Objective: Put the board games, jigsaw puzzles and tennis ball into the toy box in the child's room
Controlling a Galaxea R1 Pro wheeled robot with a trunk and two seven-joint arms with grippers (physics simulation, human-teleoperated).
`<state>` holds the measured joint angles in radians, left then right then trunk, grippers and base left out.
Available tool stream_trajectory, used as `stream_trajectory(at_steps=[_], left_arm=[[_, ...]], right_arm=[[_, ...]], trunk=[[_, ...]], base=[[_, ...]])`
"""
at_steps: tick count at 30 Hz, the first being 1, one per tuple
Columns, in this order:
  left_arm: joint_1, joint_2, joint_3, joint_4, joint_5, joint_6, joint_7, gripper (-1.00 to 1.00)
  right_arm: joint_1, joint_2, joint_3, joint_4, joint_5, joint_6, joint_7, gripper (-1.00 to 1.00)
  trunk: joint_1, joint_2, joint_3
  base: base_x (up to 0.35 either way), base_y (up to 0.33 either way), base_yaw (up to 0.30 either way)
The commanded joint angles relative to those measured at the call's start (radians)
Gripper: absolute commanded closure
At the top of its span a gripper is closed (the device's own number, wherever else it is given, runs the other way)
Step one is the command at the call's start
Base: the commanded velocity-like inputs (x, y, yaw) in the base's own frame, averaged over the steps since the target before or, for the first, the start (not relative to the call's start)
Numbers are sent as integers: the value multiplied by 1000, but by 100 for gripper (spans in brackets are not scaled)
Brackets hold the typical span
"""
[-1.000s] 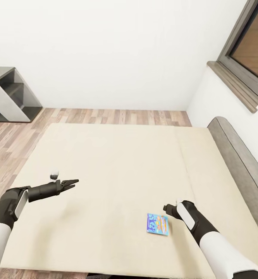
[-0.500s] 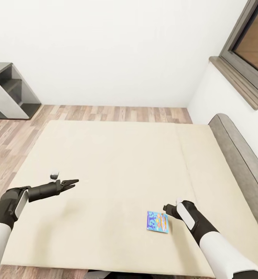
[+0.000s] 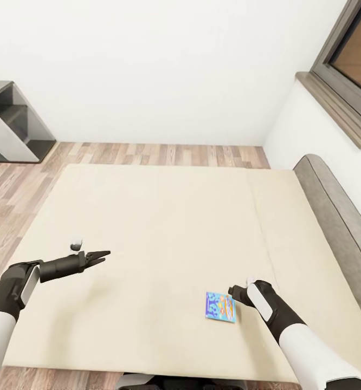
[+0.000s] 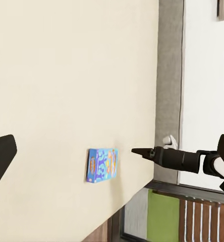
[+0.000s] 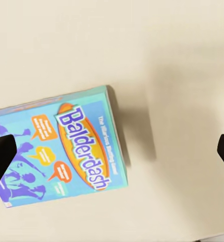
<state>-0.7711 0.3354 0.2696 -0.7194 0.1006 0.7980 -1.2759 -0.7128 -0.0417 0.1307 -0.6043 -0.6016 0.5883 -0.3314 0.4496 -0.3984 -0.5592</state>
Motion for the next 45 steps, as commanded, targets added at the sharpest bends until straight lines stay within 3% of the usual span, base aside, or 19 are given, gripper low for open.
stream_trajectory(at_steps=[1, 45], left_arm=[[-1, 0, 0, 0, 2, 9, -2, -100], [-1, 0, -3, 0, 2, 6, -5, -100]], right_arm=[[0, -1, 7, -2, -10, 2, -10, -100], [0, 1, 7, -2, -10, -19, -10, -100]], trunk=[[0, -2, -3], [0, -2, -75]], base=[[0, 0, 0], [0, 0, 0]])
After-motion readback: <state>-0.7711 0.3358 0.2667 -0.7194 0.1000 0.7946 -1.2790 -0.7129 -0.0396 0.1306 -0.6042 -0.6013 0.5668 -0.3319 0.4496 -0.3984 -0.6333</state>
